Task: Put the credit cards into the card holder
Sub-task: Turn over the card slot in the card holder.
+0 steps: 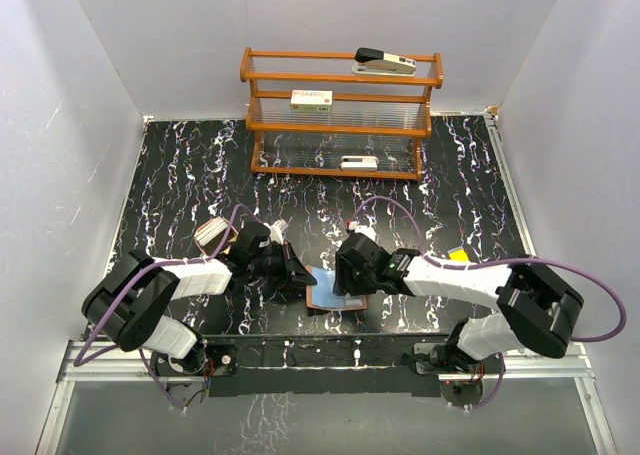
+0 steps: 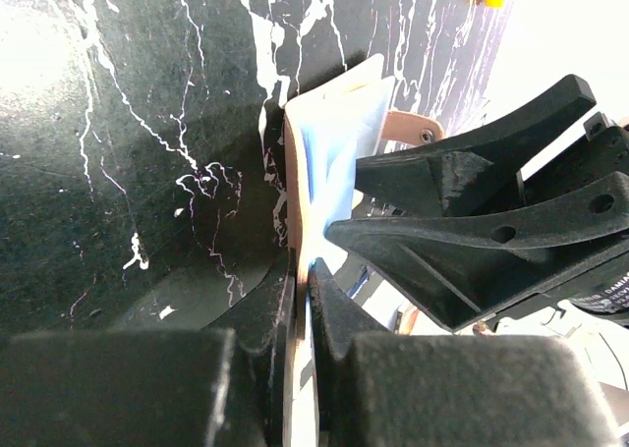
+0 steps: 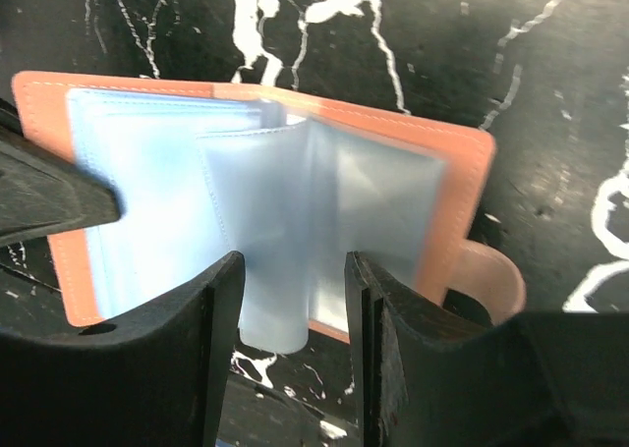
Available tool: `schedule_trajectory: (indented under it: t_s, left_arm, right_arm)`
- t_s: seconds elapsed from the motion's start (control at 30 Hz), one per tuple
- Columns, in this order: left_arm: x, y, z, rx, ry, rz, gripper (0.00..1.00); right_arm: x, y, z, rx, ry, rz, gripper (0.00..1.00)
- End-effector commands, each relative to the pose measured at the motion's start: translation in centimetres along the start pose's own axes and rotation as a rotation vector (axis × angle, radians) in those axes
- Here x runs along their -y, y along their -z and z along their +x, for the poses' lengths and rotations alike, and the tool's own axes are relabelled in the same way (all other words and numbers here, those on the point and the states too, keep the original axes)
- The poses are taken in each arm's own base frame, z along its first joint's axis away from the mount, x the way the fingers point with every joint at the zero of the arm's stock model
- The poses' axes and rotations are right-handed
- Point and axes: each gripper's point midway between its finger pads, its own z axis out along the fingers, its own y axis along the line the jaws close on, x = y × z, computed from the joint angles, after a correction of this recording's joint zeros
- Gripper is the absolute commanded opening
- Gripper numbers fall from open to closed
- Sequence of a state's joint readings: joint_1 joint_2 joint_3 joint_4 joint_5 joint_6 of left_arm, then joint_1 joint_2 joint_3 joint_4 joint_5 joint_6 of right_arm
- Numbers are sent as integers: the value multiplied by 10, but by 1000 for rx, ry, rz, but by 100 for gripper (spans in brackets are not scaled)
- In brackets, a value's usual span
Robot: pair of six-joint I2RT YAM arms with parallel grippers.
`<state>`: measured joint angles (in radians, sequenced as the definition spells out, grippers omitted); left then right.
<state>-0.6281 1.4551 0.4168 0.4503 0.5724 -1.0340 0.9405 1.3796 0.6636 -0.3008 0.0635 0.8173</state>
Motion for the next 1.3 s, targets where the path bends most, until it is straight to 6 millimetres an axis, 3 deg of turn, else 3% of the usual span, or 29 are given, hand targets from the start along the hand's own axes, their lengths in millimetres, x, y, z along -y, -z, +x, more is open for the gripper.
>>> schedule_trajectory:
  t_s: [0.0,0.23,0.37,0.67,0.83,1.07,1.27]
  left_arm:
    - [22,6,-6,9,-35,27,0]
    - [16,5,-4,-3,-3,-1,0]
    - [19,4,-5,-5,1,7,0]
    - [31,6,-5,-23,-11,31,0]
    - [31,8,-5,-12,-17,28,0]
    - [19,5,-5,-13,-16,-22,0]
    - [24,5,-4,-18,-10,19,0]
  right_arm:
    - [-2,29,-26,76,6,50,44]
    - [-68,60,-38,120,27,-312,47]
    - [-80,58,-37,123,22,-387,48]
    - [-61,22,-23,52,34,-270,53]
    - [-42,8,-16,37,28,-181,49]
    - [-23,11,-21,64,29,-76,48]
    - [12,14,-17,76,41,81,48]
